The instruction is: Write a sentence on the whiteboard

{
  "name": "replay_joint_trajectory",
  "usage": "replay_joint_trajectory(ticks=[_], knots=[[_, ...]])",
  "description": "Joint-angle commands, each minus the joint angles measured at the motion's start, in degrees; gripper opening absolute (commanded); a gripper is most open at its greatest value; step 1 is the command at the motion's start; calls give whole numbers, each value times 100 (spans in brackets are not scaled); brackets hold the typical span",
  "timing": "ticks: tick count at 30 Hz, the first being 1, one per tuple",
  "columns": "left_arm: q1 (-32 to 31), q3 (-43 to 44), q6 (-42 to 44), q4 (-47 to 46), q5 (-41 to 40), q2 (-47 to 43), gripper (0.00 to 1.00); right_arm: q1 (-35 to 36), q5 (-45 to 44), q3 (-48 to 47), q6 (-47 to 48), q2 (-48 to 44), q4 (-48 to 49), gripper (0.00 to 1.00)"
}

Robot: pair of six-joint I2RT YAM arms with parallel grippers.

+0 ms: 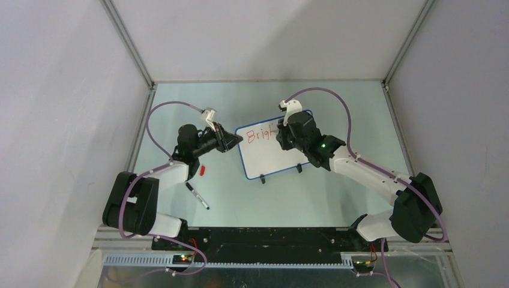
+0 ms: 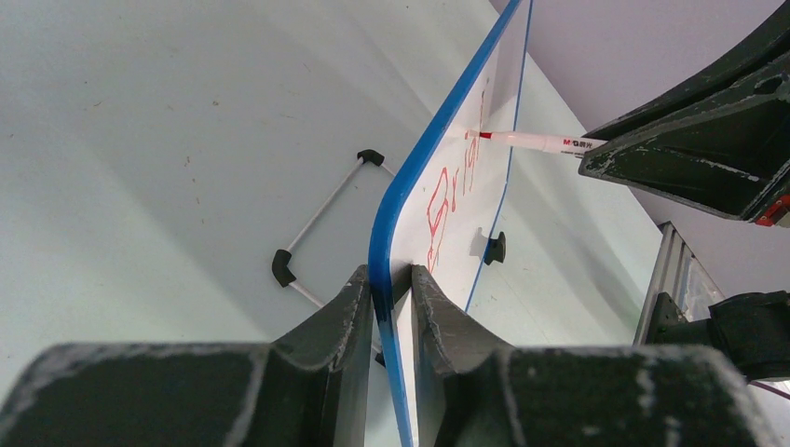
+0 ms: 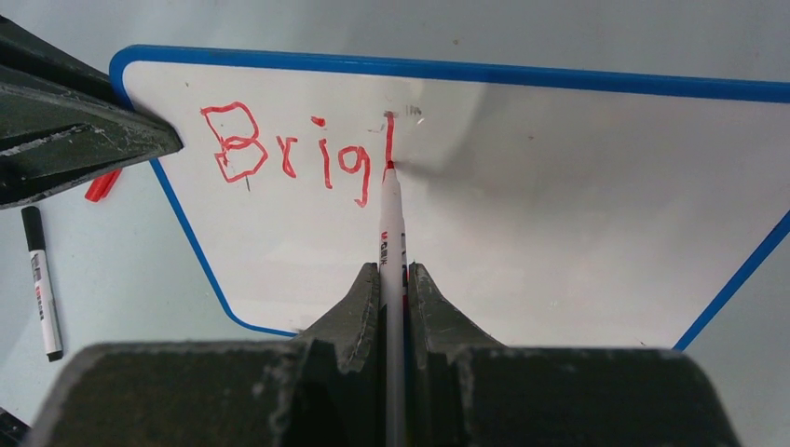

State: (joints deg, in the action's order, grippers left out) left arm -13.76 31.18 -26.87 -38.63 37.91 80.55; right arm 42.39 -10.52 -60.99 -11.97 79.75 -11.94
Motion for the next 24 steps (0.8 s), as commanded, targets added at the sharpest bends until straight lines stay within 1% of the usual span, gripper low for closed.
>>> replay_joint_trajectory(ticks=[1, 17, 24], knots=[[-56, 169, 183, -57, 54, -152, 23, -56, -81, -298, 66, 66, 183, 0], [-48, 169, 197, -44, 50, -145, 24, -124, -344, -299, 24, 38, -27, 0], [-49, 169, 198, -39, 47, -146, 24, -142, -314, -300, -42, 30, -123, 0]])
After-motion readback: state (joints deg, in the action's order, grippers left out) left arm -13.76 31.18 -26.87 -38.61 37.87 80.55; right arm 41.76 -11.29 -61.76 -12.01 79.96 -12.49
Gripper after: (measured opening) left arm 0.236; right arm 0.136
